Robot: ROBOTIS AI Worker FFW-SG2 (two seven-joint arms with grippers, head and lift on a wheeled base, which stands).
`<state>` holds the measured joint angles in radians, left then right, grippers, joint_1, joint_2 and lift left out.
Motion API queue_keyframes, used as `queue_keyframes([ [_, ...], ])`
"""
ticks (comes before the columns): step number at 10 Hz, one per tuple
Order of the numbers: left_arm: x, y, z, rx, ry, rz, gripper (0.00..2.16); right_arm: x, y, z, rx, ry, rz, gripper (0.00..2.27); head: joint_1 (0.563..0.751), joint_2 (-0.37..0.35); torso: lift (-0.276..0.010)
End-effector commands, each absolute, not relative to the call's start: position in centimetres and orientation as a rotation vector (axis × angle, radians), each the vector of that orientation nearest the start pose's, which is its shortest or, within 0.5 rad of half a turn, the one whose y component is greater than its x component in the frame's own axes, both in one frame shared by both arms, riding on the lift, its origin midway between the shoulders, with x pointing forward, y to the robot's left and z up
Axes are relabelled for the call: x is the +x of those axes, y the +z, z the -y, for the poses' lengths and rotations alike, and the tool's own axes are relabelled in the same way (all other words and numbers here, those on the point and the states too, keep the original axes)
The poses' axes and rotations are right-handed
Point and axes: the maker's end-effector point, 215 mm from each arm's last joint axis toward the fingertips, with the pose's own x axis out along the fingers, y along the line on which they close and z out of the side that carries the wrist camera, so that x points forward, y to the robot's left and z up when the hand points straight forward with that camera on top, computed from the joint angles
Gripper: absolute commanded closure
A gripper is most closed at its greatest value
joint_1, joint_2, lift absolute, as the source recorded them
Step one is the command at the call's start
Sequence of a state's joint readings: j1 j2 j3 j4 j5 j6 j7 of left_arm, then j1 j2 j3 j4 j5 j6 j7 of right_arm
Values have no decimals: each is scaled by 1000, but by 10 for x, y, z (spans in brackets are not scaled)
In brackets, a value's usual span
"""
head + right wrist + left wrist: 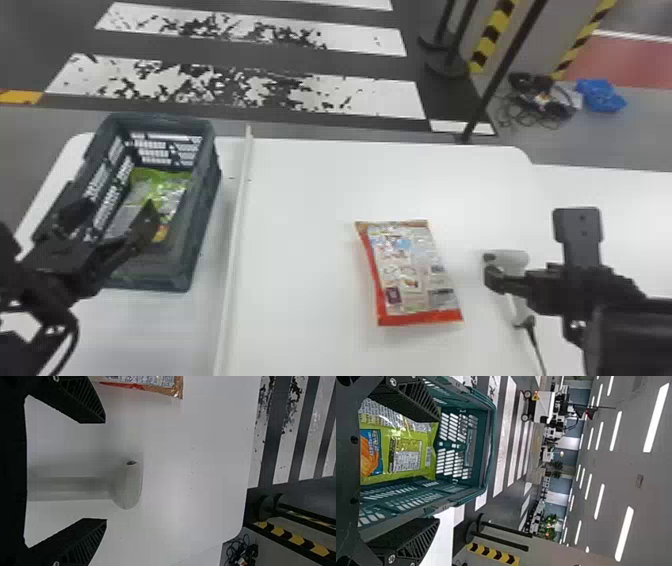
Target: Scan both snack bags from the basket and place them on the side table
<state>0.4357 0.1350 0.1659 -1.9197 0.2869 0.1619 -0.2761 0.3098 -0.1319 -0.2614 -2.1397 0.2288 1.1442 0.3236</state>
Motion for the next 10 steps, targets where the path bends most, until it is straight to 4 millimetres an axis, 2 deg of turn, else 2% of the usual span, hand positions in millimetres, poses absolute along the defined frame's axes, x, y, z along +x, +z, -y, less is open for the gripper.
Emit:
queue_keyframes([
  [1,452,-405,-278,-144,-172,-207,103,375,-504,411,-135,-135,-931,26,695,-167,-75],
  [3,451,-407,-278,-145,-173,-211,103,374,-527,415,-128,-132,-970,36,695,-179,-75],
  [4,451,-406,-278,-145,-174,-210,103,375,-535,418,-129,-134,-987,144,695,-183,-75],
  [6,451,-406,-279,-143,-173,-211,103,379,-543,431,-184,-152,-1011,559,695,-192,-75],
  [7,452,-406,-279,-142,-175,-210,103,384,-543,431,-186,-137,-1001,1220,695,-200,-75],
  [8,452,-406,-279,-144,-174,-210,103,385,-541,435,-192,-157,-1000,2213,695,-201,-75],
  [10,452,-407,-279,-144,-174,-211,103,385,-542,435,-187,-158,-1008,2246,695,-209,-75],
])
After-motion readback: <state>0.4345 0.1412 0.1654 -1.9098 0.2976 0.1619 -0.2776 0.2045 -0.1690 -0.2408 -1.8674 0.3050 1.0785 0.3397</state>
